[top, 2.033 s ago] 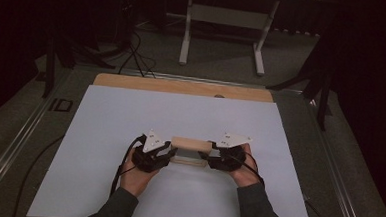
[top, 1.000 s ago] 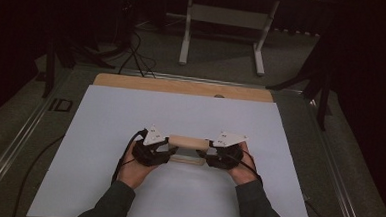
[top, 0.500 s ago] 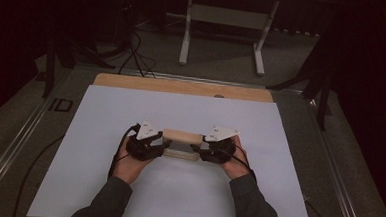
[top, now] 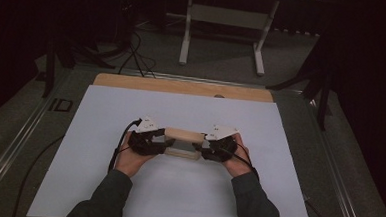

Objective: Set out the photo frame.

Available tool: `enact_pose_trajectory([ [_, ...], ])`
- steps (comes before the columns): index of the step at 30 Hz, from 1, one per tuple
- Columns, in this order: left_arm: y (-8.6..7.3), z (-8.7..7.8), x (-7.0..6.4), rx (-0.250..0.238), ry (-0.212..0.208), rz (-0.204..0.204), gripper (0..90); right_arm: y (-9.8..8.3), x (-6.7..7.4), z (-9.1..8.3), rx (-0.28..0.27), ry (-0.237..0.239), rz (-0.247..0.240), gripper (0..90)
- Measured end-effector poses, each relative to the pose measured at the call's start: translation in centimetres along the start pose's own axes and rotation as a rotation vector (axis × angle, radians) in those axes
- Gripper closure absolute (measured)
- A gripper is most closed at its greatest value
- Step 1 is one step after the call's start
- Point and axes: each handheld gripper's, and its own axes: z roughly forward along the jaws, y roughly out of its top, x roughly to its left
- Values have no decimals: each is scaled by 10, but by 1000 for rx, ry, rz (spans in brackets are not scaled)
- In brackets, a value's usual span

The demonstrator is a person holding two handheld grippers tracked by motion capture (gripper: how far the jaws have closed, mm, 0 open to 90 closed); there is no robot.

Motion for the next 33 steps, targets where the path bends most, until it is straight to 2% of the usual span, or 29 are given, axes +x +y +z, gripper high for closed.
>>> enact_pose_trajectory([
  [6,2,5,-1,-4,-17,14,470,-2,-5,-4,3,5,7,550],
  [9,3,6,-2,5,2,30,470,0,-6,-2,5,1,-2,544],
  [12,4,4,-2,9,15,37,507,3,-8,1,7,-14,-14,520],
  [18,4,1,6,7,44,20,504,15,-10,14,2,-19,-11,500],
  [23,3,-2,14,10,85,20,493,22,-9,25,7,-27,-1,498],
  [33,5,3,20,-8,89,-7,488,25,-13,33,25,-36,47,479],
])
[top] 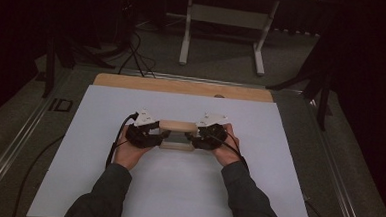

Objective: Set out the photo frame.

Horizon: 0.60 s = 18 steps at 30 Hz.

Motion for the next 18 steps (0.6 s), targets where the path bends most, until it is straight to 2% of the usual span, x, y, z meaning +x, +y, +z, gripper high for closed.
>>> enact_pose_trajectory([
  [3,0,1,1,-2,-3,-8,486,0,-2,1,-5,2,8,478],
  [4,0,2,3,-7,-5,-19,486,-1,-3,2,-14,3,29,479],
  [12,2,7,3,-12,0,-52,477,-4,-8,3,-33,11,94,473],
  [18,3,11,1,-15,0,-64,476,-5,-12,3,-36,12,112,466],
])
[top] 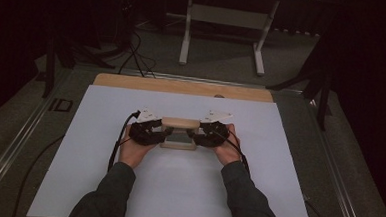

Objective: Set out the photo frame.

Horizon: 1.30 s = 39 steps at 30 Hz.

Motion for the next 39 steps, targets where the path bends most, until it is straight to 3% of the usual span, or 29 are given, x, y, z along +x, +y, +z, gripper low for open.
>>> enact_pose_trajectory([
  [13,0,5,1,-3,11,-57,454,-2,-6,2,-10,-18,48,405],
  [18,-1,7,1,1,10,-64,448,-3,-6,2,2,-54,38,381],
  [23,-3,11,2,21,13,-77,397,-5,-9,1,-2,-77,83,352],
  [28,-6,16,5,50,22,-95,381,-8,-10,2,-6,-64,106,340],
  [39,-7,17,6,62,14,-98,350,-13,-13,2,-17,-41,154,316],
])
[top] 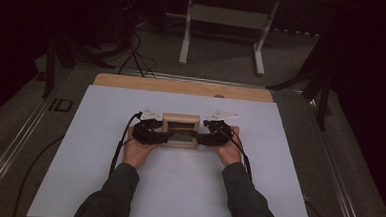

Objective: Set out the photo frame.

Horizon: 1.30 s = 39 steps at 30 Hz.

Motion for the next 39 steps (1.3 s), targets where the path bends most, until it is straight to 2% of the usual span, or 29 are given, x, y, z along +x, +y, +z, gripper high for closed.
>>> enact_pose_trajectory([
  [10,1,-9,1,-6,8,-1,341,0,0,-4,0,2,3,310],
  [20,2,-33,1,-23,33,13,340,2,0,-17,-13,7,5,308],
  [24,1,-44,2,-34,47,9,341,2,0,-24,-8,3,-5,305],
  [27,1,-55,2,-25,79,18,343,3,0,-34,-16,0,-13,302],
  [33,-1,-73,2,-41,82,34,344,1,0,-51,-28,-23,-44,302],
  [36,-3,-79,1,-48,83,37,344,-4,-3,-56,-23,-33,-46,302],
  [39,-7,-90,2,-58,84,41,343,-14,-9,-66,-30,-41,-20,303],
])
